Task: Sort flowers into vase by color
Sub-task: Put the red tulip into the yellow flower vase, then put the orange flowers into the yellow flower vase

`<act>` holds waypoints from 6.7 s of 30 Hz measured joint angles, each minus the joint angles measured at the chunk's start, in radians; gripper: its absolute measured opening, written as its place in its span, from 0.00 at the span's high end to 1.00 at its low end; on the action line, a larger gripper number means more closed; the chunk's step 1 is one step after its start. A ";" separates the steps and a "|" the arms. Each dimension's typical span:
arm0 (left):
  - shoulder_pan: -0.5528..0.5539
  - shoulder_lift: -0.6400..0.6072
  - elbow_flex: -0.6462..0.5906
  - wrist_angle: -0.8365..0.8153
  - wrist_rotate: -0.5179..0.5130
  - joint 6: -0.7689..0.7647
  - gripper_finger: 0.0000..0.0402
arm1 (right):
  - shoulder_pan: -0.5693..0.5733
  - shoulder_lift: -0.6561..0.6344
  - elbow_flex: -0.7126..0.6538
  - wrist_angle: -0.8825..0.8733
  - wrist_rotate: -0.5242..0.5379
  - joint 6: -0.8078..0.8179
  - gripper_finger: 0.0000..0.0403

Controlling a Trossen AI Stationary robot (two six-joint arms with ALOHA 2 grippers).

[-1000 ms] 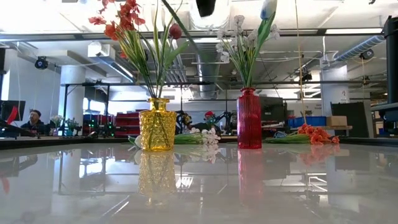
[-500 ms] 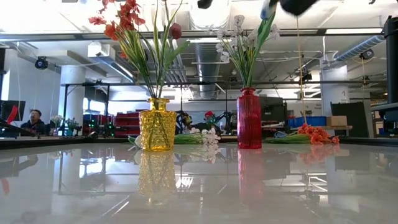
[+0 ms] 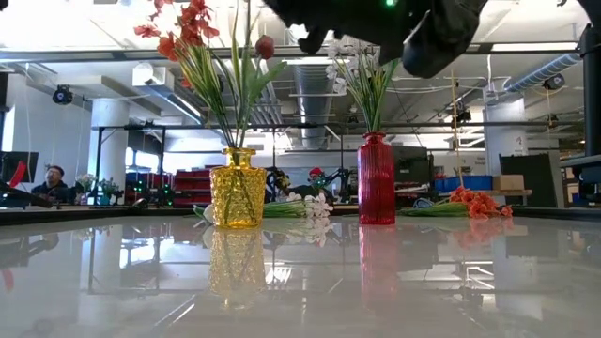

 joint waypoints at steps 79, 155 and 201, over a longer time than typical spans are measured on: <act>0.002 -0.067 -0.073 0.053 -0.082 -0.027 0.77 | 0.052 -0.225 0.046 -1.056 0.165 0.223 0.39; -0.002 -0.069 -0.070 -0.173 -0.142 0.054 0.77 | -1.006 -0.682 0.135 -2.404 0.061 1.298 0.46; -0.013 -0.071 -0.070 -0.363 -0.130 -0.353 0.77 | -0.922 -0.190 0.132 -2.208 -0.027 2.018 0.46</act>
